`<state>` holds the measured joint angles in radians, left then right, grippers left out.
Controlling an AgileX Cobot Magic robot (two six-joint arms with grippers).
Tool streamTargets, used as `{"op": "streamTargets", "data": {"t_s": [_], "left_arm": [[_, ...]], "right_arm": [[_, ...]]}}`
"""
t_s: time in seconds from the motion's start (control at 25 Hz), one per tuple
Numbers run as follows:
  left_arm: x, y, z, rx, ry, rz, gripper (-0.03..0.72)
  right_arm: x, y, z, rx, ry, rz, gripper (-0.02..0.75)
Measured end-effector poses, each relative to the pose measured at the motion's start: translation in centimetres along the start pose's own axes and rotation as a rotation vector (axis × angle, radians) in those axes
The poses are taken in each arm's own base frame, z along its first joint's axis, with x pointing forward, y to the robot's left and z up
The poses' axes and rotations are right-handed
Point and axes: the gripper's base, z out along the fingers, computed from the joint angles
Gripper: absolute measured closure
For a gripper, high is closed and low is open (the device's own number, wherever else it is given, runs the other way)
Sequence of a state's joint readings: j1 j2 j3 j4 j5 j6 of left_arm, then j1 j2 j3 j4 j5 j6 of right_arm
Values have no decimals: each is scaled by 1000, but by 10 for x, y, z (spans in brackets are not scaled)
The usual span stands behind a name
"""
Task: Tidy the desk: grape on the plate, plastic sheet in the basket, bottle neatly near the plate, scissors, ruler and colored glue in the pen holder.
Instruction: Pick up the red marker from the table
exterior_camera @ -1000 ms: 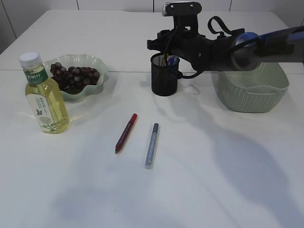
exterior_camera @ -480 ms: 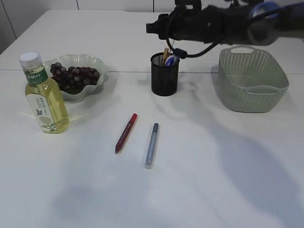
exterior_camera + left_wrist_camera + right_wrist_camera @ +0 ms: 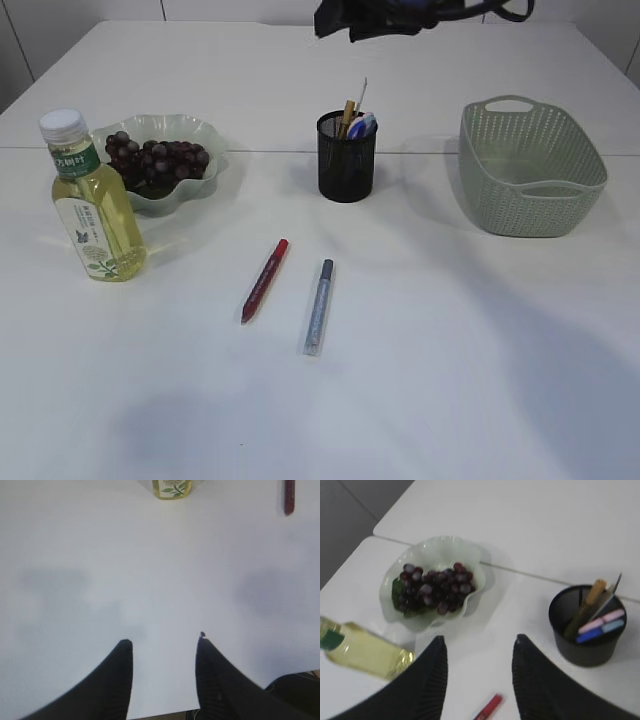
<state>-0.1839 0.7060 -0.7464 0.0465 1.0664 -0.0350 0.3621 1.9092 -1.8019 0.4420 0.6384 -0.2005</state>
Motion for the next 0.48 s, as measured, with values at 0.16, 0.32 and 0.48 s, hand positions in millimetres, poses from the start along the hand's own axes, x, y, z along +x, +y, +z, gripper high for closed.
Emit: {"op": "streamTargets", "data": {"t_s": [0.16,0.32,0.48], "left_arm": [[-1,-9,0,100,-13,24,379],[-8,-17,2,190,-10,28,379],[-28,-23,10,233,20,69,379]], "right_arm": [[11,10,-21,-51,180,-13,384],[22,15,-31,-84,330,-19,381],[35,15,-36,-72,488,14,381]]}}
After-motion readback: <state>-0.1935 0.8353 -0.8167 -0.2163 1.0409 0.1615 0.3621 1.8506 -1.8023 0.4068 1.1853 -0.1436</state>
